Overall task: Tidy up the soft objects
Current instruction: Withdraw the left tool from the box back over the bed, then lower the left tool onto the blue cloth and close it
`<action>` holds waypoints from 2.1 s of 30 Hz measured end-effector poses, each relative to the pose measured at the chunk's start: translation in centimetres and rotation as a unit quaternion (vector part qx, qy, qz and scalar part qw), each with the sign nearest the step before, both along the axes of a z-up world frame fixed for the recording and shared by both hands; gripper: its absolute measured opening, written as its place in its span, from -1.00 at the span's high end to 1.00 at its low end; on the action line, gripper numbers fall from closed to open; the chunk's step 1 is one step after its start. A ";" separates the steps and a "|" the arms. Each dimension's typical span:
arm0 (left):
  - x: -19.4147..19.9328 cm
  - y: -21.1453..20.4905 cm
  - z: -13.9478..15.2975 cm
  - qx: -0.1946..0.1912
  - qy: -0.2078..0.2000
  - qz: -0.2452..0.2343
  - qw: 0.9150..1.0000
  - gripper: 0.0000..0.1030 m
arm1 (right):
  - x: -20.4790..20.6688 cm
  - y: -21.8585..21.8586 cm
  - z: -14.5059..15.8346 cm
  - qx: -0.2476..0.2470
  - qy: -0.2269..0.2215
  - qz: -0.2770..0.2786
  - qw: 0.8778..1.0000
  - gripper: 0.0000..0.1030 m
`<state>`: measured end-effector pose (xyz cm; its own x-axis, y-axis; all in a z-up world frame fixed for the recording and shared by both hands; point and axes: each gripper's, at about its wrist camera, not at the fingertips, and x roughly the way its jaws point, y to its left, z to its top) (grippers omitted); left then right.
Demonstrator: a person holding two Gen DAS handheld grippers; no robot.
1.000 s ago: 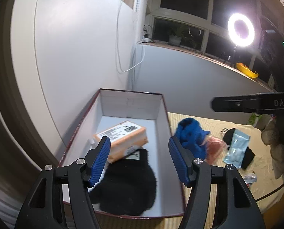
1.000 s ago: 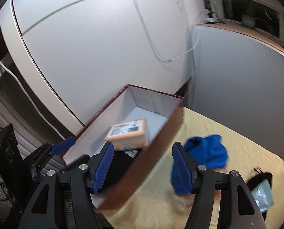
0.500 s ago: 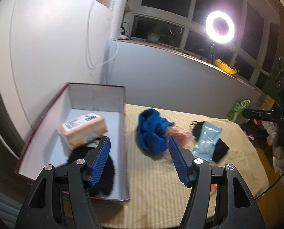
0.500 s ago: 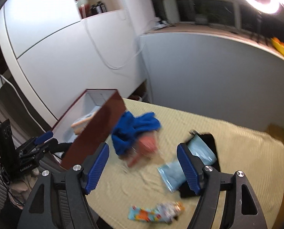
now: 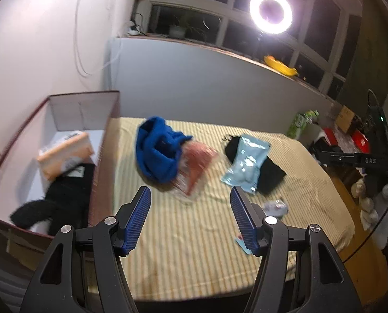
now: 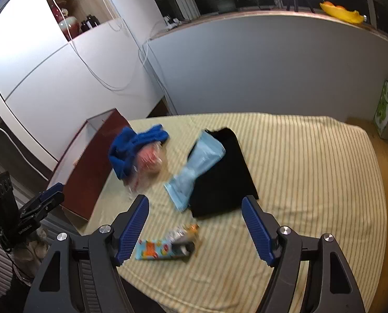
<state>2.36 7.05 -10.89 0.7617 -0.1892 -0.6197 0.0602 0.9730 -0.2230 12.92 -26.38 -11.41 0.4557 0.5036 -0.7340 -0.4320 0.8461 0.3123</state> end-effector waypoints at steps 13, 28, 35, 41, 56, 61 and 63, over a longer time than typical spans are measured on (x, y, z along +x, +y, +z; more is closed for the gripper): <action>1.3 -1.1 -2.5 -0.001 0.021 0.022 1.000 -0.21 | 1.7 -0.7 -1.9 0.020 0.030 0.011 0.999 -0.36; 5.6 -0.6 -4.9 -0.056 0.012 0.083 0.995 -0.21 | 8.1 14.3 2.6 0.043 0.050 0.150 0.986 -0.36; 7.6 0.2 -6.0 -0.079 0.013 0.098 0.992 -0.21 | 10.8 21.9 -1.2 0.022 0.107 0.179 0.978 -0.36; 9.3 0.8 -6.3 -0.086 0.010 0.110 0.990 -0.21 | 12.1 25.6 -3.8 -0.006 0.114 0.186 0.976 -0.36; 12.1 2.3 -8.4 -0.114 0.022 0.122 0.986 0.18 | 14.2 27.6 -8.1 -0.023 0.158 0.178 0.971 0.16; 12.5 2.6 -8.7 -0.122 0.021 0.117 0.985 0.68 | 14.0 27.6 -8.8 -0.021 0.171 0.182 0.968 0.74; 12.4 2.6 -8.4 -0.121 0.016 0.114 0.986 0.79 | 13.7 27.8 -8.8 -0.023 0.170 0.185 0.968 0.84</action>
<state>14.74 9.67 -19.32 0.7819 -0.1600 -0.6025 -0.1657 0.8784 -0.4483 26.64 1.44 -20.16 -0.0210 0.5500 -0.8349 -0.5877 0.6688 0.4553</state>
